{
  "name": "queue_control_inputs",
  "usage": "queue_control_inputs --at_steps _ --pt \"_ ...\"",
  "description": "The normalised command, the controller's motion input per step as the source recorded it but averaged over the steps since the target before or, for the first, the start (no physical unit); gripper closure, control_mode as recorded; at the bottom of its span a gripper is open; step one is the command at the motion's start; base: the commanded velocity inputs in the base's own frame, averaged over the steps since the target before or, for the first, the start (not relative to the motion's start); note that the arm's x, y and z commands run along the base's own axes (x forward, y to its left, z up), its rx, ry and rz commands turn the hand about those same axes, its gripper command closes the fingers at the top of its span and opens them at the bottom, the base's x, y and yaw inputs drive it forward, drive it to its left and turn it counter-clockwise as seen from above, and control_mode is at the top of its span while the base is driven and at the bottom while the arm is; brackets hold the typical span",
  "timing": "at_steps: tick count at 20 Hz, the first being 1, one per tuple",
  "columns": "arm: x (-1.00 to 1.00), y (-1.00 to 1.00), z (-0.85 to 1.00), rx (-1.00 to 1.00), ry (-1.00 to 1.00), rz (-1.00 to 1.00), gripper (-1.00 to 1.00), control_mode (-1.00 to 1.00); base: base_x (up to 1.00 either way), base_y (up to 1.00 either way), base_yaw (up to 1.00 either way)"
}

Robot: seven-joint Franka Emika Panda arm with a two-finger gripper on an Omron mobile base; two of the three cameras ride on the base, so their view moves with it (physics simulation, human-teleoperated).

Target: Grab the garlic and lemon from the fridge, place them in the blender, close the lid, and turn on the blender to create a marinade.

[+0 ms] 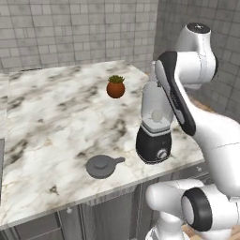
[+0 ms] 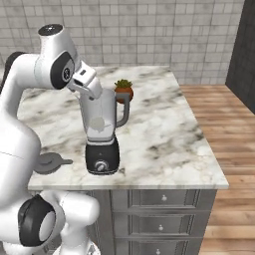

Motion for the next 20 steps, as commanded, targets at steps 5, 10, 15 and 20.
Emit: queue_control_inputs --at_steps 5,10,15,20 --pt "-1.00 0.00 -0.56 0.00 -0.02 0.10 -1.00 -1.00 0.00 0.00 0.00" --pt "-1.00 0.13 -0.62 -0.01 0.00 0.07 -1.00 -1.00 0.00 0.00 0.00" --pt "-0.74 0.17 -0.66 -0.06 0.10 0.01 -1.00 -1.00 0.00 0.00 0.00" --pt "-0.02 0.09 -0.13 -0.02 0.10 0.00 -1.00 -1.00 0.00 0.00 0.00"
